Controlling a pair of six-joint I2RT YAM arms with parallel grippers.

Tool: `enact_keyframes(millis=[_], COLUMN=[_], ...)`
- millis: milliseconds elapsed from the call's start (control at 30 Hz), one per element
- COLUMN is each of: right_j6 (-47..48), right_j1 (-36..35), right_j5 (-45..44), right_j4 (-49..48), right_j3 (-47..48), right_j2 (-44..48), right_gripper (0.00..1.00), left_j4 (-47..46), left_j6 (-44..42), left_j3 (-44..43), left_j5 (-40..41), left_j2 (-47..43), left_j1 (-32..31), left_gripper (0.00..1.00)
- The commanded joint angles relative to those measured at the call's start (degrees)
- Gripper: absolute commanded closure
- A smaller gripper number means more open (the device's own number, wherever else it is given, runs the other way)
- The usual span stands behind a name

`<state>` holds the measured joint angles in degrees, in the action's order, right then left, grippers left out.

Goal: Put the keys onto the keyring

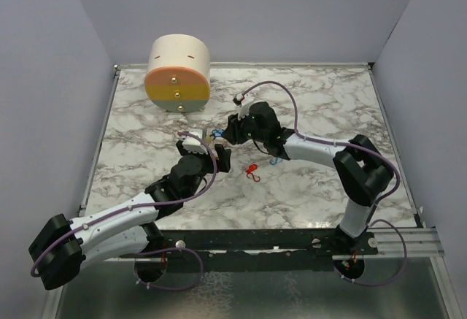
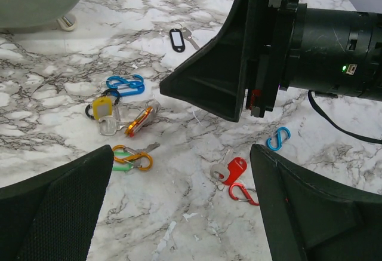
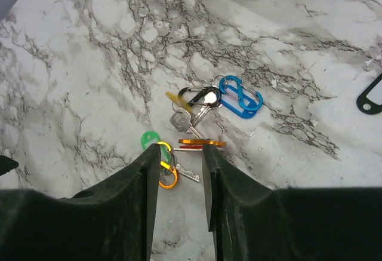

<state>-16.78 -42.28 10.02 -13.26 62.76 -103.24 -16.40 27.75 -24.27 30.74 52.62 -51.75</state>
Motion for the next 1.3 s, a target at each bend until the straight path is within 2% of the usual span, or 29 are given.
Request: enact_keyframes(millis=[0, 267, 533, 633, 833, 1267], right_j6=[-0.4, -0.1, -3.6, -4.5, -3.8, -3.0], right_j1=[-0.3, -0.2, -0.2, -0.3, -0.3, -0.3], right_j5=[1.0, -8.1, -19.9, -22.5, -22.4, -22.4], right_j4=[-3.7, 1.9, 12.9, 16.8, 17.2, 17.4], right_j3=[0.8, -6.4, -14.0, -15.2, -18.2, -19.3], right_j2=[1.3, 9.3, 19.0, 21.3, 25.3, 26.3], right_gripper=[0.62, 0.51, 0.34, 0.33, 0.33, 0.35], left_j4=[-1.6, -1.9, -4.2, -4.7, -5.0, -4.9], left_j6=[0.4, 0.8, 1.7, 2.1, 2.3, 2.7], left_j3=[0.3, -0.2, -0.5, -1.0, -2.0, -2.9], left_j5=[1.1, 0.1, -2.9, -3.6, -5.5, -5.6], left_j2=[0.4, 2.8, 6.7, 8.6, 11.5, 13.7], left_j1=[0.2, 0.2, 0.2, 0.2, 0.2, 0.2], left_gripper=[0.01, 0.01, 0.01, 0.01, 0.01, 0.02])
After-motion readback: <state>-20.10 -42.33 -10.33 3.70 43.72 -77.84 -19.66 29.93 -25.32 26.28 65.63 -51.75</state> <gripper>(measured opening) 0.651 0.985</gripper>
